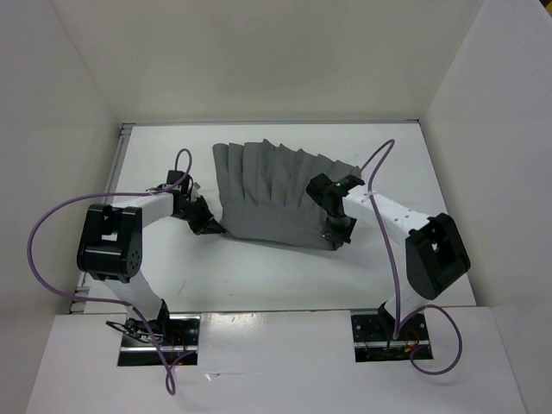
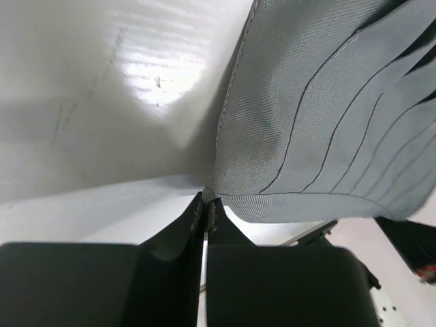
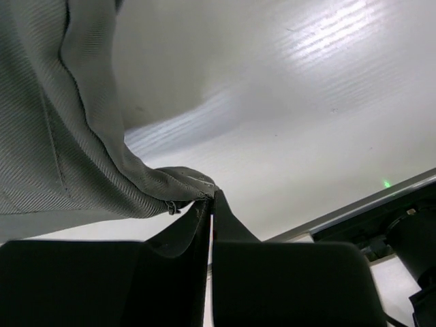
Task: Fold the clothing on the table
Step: Flatten the skirt out, then fold the skirt
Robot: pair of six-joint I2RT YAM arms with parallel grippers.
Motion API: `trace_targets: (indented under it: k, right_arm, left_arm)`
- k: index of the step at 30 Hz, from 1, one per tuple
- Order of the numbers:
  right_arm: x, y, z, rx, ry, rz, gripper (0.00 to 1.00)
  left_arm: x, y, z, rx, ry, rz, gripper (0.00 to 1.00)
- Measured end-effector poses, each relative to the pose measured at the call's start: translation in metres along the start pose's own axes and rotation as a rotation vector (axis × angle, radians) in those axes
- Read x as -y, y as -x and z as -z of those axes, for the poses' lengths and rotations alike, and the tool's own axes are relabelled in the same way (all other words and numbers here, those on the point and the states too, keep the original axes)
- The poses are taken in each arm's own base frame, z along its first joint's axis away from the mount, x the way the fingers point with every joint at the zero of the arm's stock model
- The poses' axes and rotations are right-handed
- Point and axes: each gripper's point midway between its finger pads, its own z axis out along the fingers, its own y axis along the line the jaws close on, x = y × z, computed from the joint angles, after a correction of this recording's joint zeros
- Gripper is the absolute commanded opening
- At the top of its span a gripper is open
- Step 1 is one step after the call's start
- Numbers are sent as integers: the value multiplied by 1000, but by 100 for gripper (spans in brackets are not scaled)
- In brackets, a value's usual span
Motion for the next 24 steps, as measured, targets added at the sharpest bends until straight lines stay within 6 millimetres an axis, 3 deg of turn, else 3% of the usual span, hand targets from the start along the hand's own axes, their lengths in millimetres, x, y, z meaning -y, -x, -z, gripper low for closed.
trace_targets:
  k: [6, 9, 10, 12, 13, 14, 16, 20, 24]
  right_arm:
    - [13, -20, -22, -68, -68, 24, 0]
    - [13, -22, -26, -78, -81, 31, 14]
    - [14, -23, -28, -81, -87, 38, 27]
    - [21, -23, -29, -88, -122, 60, 39]
    - [25, -24, -29, -98, -133, 72, 48]
    - [26, -24, -28, -101, -133, 74, 51]
    - [25, -23, -21, -106, -110, 85, 53]
    - [12, -15, 1, -89, -8, 80, 55]
    - [1, -17, 12, -104, 75, 78, 56]
  left_arm:
    - [0, -9, 1, -38, -5, -8, 0]
    - [-2, -11, 2, -47, -1, -14, 0]
    - [-2, -12, 2, -49, -1, -18, 0]
    - [-4, -10, 2, -40, 3, -36, 2]
    - [-5, -10, 4, -40, -2, -36, 23]
    - [-6, -10, 6, -39, -10, -48, 40]
    - [-5, -14, 11, -43, -32, -56, 56]
    - [10, -20, 31, -29, -95, -94, 64]
    - [28, -18, 49, 11, -148, -135, 64]
